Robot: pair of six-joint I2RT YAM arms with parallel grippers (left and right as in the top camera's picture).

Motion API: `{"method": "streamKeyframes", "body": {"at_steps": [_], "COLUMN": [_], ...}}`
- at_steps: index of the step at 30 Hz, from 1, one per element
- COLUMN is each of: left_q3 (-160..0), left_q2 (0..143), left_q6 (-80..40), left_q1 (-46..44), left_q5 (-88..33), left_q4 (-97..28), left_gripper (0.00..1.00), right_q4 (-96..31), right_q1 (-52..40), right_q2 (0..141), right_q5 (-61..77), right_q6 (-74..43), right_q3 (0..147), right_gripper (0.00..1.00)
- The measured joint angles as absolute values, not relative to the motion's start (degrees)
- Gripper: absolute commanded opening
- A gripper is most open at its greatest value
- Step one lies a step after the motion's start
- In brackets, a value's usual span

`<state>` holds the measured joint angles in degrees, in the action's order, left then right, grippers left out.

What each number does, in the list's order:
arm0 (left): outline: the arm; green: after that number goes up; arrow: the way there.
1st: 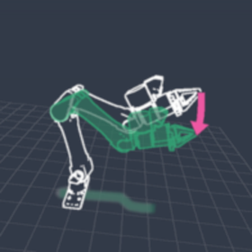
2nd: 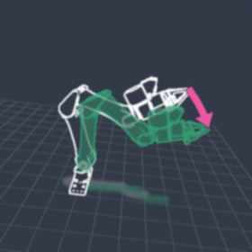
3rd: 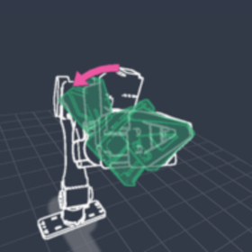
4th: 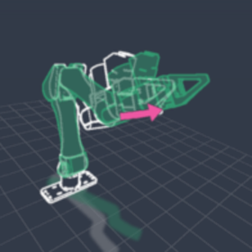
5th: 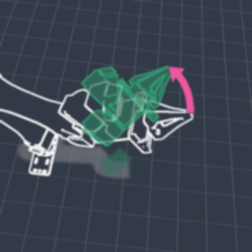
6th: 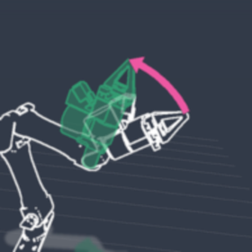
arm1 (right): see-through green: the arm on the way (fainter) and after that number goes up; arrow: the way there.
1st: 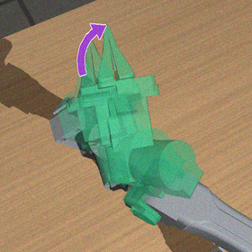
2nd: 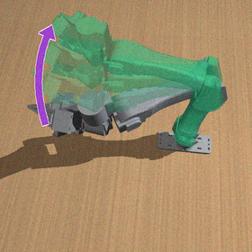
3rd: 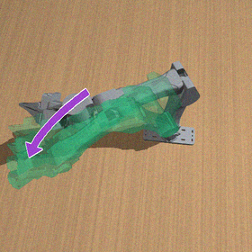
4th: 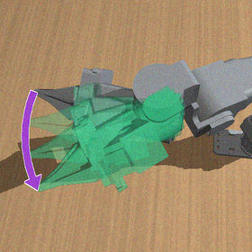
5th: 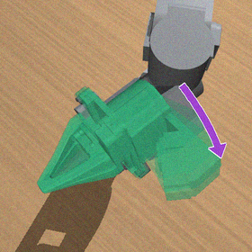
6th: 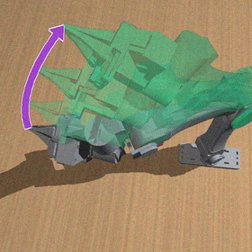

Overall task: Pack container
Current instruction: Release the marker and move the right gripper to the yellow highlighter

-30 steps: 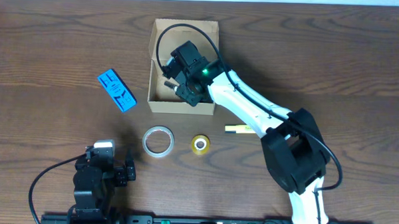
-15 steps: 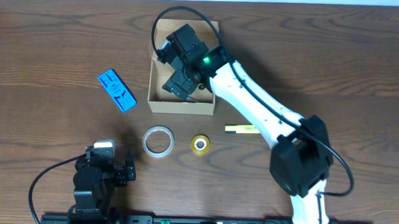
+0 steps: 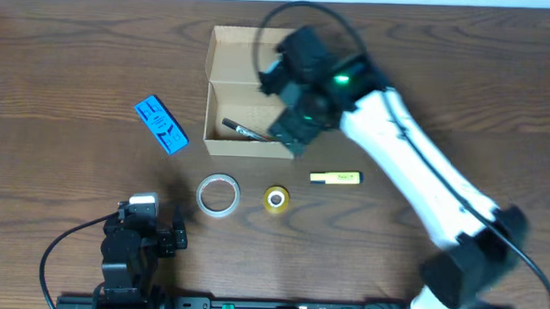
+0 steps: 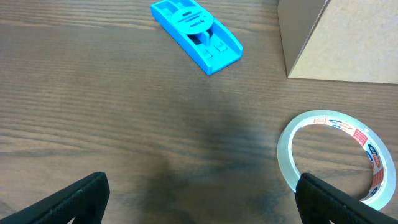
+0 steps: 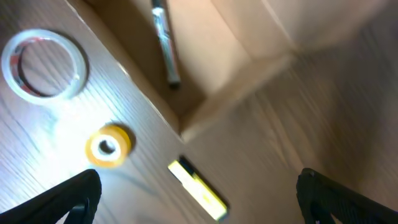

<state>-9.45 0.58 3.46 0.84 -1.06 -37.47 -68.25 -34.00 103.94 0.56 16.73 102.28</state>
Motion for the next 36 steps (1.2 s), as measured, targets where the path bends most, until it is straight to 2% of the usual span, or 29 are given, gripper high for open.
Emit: {"method": "streamKeyframes", "body": {"at_steps": [7,14,29,36], "left_q3": [-9.5,-9.5,-9.5,-9.5], "left_q2": [0.6,0.6,0.6,0.6], "left_q6": [3.5,3.5,3.5,3.5], "left_q1": [0.8,0.8,0.8,0.8], "left_q5": [-1.1,-1.1,-1.1,-1.1], "left_q4": [-37.5,-37.5,-37.5,-37.5], "left_gripper": [0.95,0.95,0.95,0.95], "right_q4": [-64.2,-55.7,-37.8,-33.4], "right_q1": [-26.7,-25.2,-25.2,-25.2], "right_q2": [90.3,87.7,87.7,89.6], "right_q5": [4.6,6.2,6.4,6.1], "right_q6": [21.9,23.5,24.1,24.1], "right_q3": [83.0,66.5,53.9,51.6], "right_gripper": [0.99,0.99,0.99,0.99]}}
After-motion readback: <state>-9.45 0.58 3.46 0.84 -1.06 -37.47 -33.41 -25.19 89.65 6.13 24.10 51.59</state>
